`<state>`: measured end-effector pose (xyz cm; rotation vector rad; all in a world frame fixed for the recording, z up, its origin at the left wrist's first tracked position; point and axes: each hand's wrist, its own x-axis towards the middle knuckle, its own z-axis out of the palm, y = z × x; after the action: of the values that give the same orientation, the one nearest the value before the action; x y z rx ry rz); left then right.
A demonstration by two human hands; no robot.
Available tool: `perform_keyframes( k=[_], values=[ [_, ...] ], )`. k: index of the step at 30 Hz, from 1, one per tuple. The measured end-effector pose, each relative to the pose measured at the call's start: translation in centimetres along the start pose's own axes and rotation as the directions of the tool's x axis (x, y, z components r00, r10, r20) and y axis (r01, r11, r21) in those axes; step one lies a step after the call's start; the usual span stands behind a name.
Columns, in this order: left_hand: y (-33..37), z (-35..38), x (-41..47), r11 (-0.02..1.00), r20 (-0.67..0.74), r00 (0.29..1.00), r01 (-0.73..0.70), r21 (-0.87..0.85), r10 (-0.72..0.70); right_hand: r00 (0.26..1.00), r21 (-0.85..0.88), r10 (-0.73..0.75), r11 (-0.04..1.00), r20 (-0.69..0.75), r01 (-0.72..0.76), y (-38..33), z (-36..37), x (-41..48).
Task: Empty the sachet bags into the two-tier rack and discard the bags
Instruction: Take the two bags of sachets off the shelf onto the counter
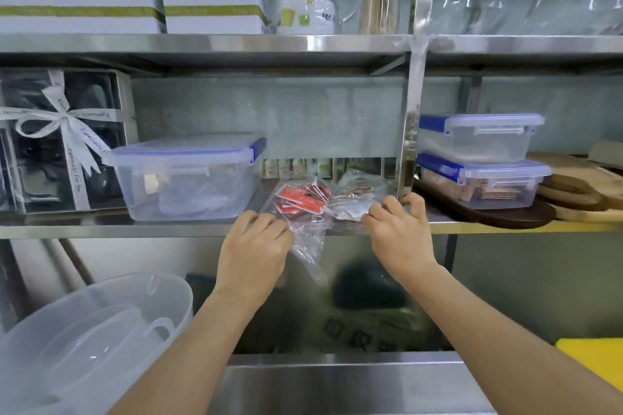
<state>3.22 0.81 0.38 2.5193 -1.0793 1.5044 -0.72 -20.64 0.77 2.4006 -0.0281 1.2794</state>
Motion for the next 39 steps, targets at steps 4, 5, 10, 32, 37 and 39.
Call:
perform_keyframes(
  k=[4,5,10,32,37,39],
  values=[
    [0.2,-1.4,0.8,0.997,-0.02,0.999,0.024,-0.071,-0.025,0.998,0.106,0.045,0.994,-0.041,-0.04,0.3,-0.9,0.0],
    [0.3,-1.9,1.2,0.994,-0.031,0.998,0.044,-0.099,-0.047,0.997,0.134,0.062,0.989,-0.048,-0.055,0.4,-1.4,0.0],
    [0.1,-5.0,3.0,0.984,-0.062,0.99,0.12,-0.129,-0.129,0.988,0.307,0.127,0.947,-0.084,-0.095,1.6,-5.3,1.1],
    [4.9,-27.2,-1.9,0.807,0.573,0.783,0.489,-0.331,-0.24,0.827,0.576,-0.006,0.72,0.563,-0.386,3.3,-28.3,-6.7],
    [7.4,-29.9,-6.7,0.829,0.651,0.745,0.451,-0.33,-0.146,0.759,0.571,-0.101,0.725,0.643,-0.386,0.7,-30.4,-12.5],
    [7.8,-30.5,-7.9,0.827,0.662,0.736,0.456,-0.328,-0.144,0.758,0.573,-0.101,0.721,0.644,-0.391,0.4,-31.0,-13.8]
  ],
)
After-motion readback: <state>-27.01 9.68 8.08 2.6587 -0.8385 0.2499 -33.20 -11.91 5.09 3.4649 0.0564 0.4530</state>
